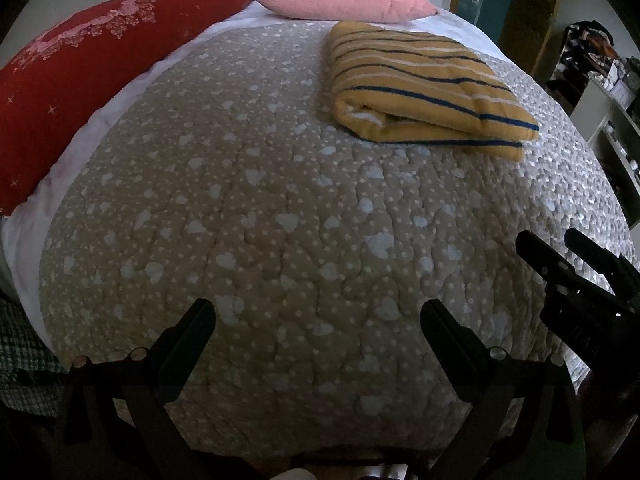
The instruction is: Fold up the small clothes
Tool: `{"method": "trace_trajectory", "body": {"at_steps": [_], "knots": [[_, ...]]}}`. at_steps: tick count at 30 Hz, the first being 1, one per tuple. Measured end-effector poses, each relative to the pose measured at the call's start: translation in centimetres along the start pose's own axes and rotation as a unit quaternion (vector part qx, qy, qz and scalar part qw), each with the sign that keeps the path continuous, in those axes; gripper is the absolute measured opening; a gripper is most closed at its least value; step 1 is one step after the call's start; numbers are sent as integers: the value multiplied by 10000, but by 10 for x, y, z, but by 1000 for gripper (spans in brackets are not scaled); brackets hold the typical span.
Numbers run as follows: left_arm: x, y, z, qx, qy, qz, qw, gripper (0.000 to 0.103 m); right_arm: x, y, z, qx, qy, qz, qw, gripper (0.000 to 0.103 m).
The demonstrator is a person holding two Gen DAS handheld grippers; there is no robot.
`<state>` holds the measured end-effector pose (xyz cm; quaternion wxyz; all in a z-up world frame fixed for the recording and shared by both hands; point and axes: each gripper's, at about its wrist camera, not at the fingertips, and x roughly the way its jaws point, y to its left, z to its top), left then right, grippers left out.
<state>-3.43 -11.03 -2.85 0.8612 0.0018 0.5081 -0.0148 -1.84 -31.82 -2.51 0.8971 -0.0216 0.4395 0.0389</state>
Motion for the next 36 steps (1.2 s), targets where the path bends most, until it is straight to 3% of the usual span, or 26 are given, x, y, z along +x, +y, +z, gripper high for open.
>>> {"method": "trace_trajectory", "body": {"at_steps": [17,31,36], "knots": [[3,2,1,-22,30,-213,9998,102,1,1,0,1,-67,-37,10000,81],[-21,-13,-3,220,-666,-348,9969,102,-4,5,-1,5,-168,-96,9998,83],[-20,-15,-3,291,-682,-335,9967,102,-3,4,-1,-13,-168,-95,9998,84]]}}
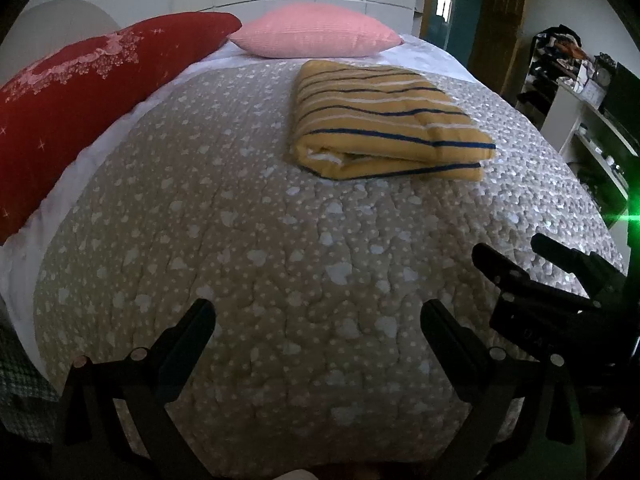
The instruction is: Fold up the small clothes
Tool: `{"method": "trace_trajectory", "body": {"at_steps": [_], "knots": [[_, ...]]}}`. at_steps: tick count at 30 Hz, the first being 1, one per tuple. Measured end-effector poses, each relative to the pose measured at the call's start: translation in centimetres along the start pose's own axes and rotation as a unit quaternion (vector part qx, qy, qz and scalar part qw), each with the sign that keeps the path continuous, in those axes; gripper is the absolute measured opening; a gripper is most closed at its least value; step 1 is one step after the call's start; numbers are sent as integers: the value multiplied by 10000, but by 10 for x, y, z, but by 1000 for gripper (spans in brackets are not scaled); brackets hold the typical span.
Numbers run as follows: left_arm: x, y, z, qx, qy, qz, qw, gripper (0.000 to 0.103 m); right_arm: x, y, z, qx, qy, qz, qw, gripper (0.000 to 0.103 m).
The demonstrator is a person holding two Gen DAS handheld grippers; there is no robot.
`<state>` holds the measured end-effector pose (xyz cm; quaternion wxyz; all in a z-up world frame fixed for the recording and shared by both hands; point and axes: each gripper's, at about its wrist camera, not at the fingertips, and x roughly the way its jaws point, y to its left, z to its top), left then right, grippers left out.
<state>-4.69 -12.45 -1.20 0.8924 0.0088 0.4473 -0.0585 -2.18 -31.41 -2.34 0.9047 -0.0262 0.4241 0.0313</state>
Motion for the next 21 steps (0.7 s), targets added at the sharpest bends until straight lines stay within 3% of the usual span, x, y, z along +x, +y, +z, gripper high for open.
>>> {"method": "trace_trajectory", "body": {"at_steps": [21], "knots": [[8,2,-4,2,126,148,9998,102,3,-1,-3,48,8,-20,10000,85]]}}
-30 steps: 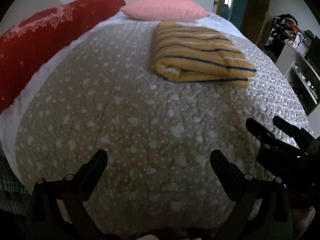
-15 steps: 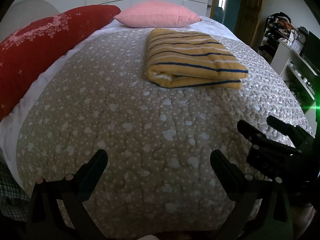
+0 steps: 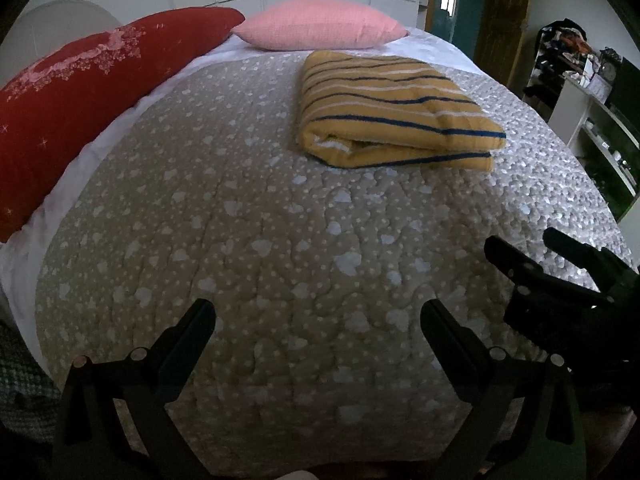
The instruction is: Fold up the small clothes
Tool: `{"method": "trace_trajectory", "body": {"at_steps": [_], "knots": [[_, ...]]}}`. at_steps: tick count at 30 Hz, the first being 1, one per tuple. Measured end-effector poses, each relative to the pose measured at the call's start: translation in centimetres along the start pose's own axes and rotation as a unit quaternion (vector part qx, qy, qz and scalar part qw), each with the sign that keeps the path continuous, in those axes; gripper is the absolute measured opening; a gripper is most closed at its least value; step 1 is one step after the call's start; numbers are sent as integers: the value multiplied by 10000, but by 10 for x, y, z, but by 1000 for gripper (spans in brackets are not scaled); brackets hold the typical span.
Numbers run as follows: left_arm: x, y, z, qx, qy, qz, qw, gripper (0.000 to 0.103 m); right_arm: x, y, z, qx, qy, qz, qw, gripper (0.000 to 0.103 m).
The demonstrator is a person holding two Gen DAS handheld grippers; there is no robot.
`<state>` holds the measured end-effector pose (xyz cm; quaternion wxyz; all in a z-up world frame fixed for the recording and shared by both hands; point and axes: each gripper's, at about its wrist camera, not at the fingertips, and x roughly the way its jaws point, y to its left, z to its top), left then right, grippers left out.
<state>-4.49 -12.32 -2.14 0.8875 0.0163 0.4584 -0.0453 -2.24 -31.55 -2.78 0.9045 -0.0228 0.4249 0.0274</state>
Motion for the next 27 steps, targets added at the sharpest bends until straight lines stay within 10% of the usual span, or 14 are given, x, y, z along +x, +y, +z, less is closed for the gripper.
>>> {"method": "trace_trajectory", "body": {"at_steps": [27], "knots": [[18,10,-2,-217,409,-142,9988,102,2,0,-1,8,-4,5,10000,85]]}}
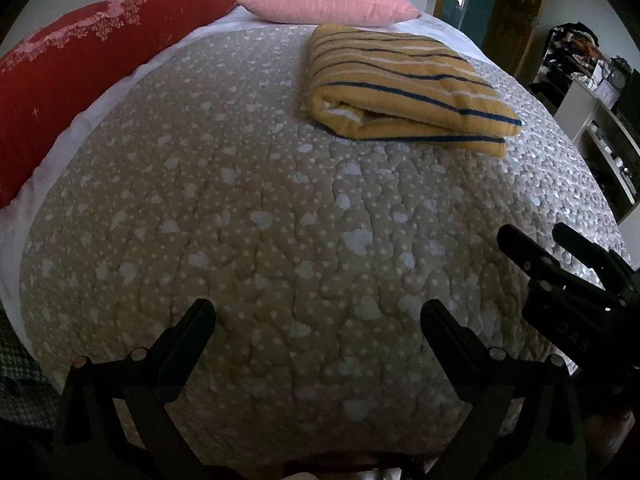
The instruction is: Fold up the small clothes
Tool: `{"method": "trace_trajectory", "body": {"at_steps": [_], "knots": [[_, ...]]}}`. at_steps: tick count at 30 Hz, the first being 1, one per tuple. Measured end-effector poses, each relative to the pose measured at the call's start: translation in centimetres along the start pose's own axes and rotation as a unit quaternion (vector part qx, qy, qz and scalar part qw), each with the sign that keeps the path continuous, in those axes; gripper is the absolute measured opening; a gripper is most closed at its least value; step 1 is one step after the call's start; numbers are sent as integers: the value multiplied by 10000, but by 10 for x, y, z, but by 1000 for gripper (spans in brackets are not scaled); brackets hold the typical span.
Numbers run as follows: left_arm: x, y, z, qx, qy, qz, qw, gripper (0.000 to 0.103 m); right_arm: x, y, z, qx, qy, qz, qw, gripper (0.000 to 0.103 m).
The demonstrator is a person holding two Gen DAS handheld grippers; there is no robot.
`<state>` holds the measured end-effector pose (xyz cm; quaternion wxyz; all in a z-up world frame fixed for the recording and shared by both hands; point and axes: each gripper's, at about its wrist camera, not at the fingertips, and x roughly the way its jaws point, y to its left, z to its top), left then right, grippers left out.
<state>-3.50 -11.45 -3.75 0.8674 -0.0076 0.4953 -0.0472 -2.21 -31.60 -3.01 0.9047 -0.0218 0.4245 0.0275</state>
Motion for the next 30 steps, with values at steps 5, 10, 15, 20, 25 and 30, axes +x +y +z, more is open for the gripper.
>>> {"method": "trace_trajectory", "body": {"at_steps": [5,10,15,20,25,30], "knots": [[1,0,-1,-16,8,3,10000,102,0,2,-1,5,5,5,10000,85],[1,1,-1,-9,14,12,10000,102,-1,2,0,12,-35,34,10000,85],[1,1,-2,-34,15,5,10000,102,-2,6,-2,-47,-30,62,10000,86],[2,3,0,-51,18,-16,10000,102,0,12,-2,-146,13,108,9998,86],[1,10,8,-93,-94,32,9999,102,3,20,5,-274,64,147,9995,87],[1,16,11,-152,-154,139,9997,102,7,28,15,-345,120,253,9990,87]]}}
